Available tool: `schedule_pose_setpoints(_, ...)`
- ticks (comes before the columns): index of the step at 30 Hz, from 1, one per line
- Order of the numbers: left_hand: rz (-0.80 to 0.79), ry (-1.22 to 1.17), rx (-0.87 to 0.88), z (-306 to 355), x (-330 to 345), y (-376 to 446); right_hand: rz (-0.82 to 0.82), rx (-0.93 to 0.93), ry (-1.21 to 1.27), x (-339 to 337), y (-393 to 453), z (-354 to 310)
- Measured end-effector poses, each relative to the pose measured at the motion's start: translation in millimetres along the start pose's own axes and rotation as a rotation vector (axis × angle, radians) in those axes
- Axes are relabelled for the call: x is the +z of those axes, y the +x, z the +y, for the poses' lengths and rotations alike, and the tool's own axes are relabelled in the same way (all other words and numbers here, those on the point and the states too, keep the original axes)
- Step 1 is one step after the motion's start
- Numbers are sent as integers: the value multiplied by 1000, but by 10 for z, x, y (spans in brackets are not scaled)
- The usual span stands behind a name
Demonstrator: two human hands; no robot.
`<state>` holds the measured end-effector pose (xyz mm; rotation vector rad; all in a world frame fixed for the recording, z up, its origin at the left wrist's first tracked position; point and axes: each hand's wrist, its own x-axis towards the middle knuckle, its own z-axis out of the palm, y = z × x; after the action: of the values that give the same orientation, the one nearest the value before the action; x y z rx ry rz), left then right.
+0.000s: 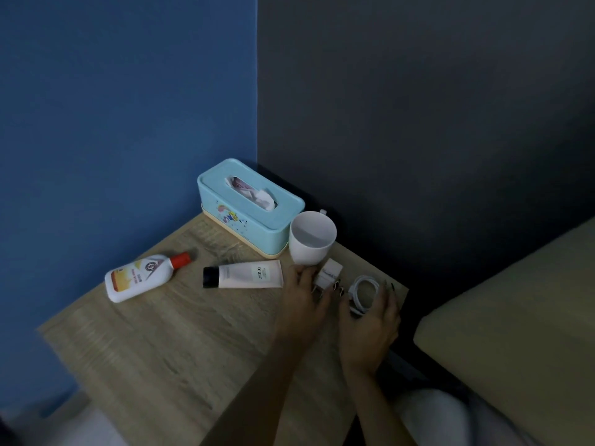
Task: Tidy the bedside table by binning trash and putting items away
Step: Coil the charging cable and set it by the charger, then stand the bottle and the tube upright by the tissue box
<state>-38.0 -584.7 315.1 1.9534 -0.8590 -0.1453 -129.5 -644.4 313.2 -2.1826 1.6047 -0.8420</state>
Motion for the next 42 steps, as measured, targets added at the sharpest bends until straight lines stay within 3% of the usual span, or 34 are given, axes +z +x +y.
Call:
schedule_pose_setpoints(5,7,54,-30,-15,-167,-207,10,-138,45,-60,-47,-10)
schedule_pose_setpoints(9,-10,137,-61,-98,-613,-504,-46,-390,-34,-156,-108,-40)
schedule_pose_setpoints(13,84,260,-134,-252,-1335,-685,-211,-560,-68,-157,-358,-197)
schedule_pose_setpoints(17,132,411,-282,-344,-1989,-836,-262,-603,-84,-227,-581,-472)
schedule_pose_setpoints(24,177,528,-261,-184,-2473,-1013,-344,-632,-167,-439,-722,-790)
schedule_pose_setpoints(28,152,554,-254,-123,-2593,-990,-449,-550,-35,-517,-761,-968)
schedule_pose_setpoints(33,20,658,-332,-227,-2800,-726,-676,-263,190,-422,-640,-1306)
schedule_pose_setpoints(37,-63,712,-368,-370,-2931,-389,-1000,132,361,-287,-465,-1641)
schedule_pose_setpoints(42,-133,703,-340,-609,-2876,-77,-1185,282,231,-40,-359,-1957)
